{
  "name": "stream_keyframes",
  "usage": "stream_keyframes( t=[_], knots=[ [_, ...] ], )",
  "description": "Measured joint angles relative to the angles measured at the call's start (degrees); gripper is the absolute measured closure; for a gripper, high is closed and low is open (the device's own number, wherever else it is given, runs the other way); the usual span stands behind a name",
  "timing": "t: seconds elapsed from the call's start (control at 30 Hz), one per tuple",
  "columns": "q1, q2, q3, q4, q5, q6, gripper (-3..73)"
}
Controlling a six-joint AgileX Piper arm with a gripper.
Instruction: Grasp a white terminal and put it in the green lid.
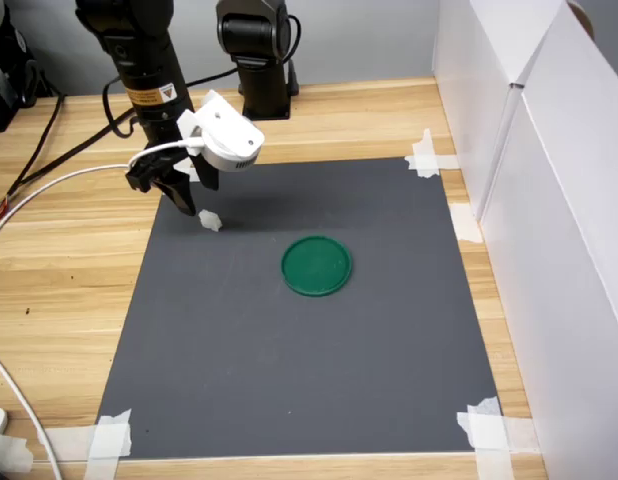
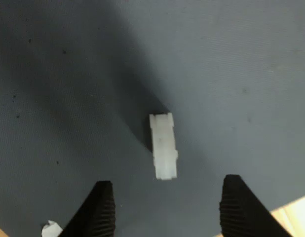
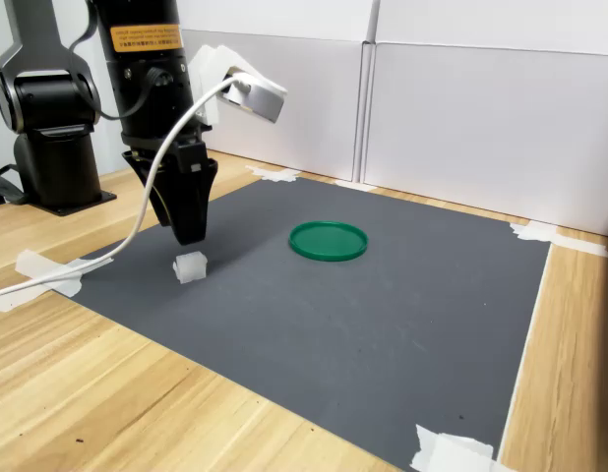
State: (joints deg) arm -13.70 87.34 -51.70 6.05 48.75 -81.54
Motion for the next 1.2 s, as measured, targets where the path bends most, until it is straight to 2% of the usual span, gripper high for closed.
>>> stream_keyframes(
  t=[0.47, 0.93, 1.07, 1.2],
  knots=[
    [0.0, 2.4, 5.2, -1.0, -8.2, -2.2, 15.5],
    [0.0, 4.4, 5.3, -0.2, -10.6, -0.7, 15.7],
    [0.0, 4.4, 5.3, 0.6, -10.8, -0.6, 18.8],
    [0.0, 4.4, 5.3, 1.2, -10.9, -0.6, 26.3]
  ],
)
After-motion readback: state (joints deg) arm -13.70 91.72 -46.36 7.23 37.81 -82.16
